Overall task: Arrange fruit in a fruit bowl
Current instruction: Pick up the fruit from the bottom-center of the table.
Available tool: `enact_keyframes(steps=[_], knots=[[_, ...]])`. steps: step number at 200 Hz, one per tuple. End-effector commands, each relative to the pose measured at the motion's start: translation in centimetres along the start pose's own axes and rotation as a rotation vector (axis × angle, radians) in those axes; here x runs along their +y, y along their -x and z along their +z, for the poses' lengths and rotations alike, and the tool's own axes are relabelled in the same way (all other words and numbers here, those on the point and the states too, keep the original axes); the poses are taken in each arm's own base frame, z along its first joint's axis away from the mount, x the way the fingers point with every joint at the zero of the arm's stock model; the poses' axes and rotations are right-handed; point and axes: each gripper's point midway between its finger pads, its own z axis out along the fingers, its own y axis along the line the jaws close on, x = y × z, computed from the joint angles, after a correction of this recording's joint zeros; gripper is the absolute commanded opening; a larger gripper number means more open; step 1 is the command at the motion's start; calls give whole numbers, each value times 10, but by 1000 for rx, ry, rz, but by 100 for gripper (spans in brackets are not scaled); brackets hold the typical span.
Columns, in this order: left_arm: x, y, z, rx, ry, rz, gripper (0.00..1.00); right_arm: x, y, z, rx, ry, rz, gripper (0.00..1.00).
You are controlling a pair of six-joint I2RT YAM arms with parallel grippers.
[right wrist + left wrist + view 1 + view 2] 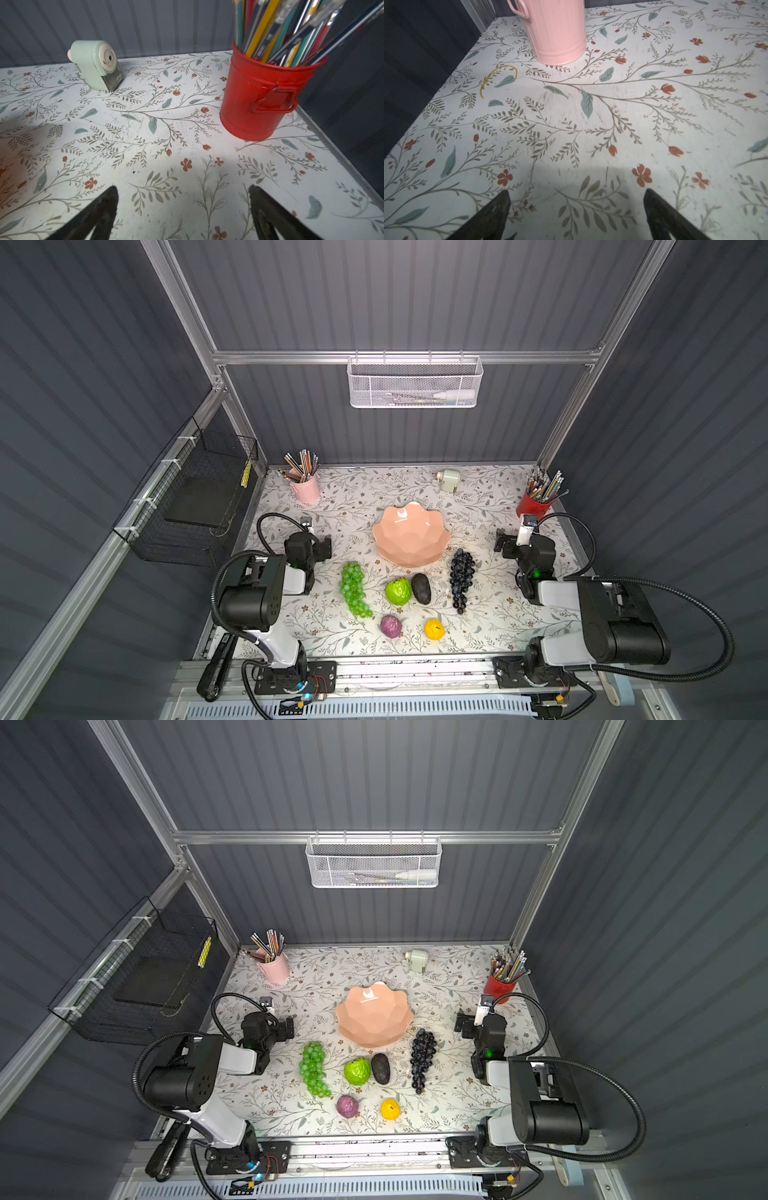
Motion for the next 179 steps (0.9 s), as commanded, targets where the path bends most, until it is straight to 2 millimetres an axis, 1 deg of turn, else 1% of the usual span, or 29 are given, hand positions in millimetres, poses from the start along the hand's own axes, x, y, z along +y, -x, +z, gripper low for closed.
enact_keyframes(steps=[1,108,137,159,171,178,179], knots=[[-3,28,6,-102,-1,-31,100,3,28,4,-102,15,19,99],[-3,28,6,-100,-4,-34,100,4,28,5,-100,19,19,99],[-4,29,7,-98,-6,-36,100,-2,28,6,-89,16,47,99],[-4,29,6,-101,-6,-36,100,-2,28,6,-92,14,47,99],[2,31,6,-102,26,-42,100,-6,29,4,-102,-9,57,99],[7,31,6,-83,54,-56,100,-10,32,0,-127,-30,65,99],[8,34,6,-86,59,-57,100,-11,32,-1,-130,-33,66,99]])
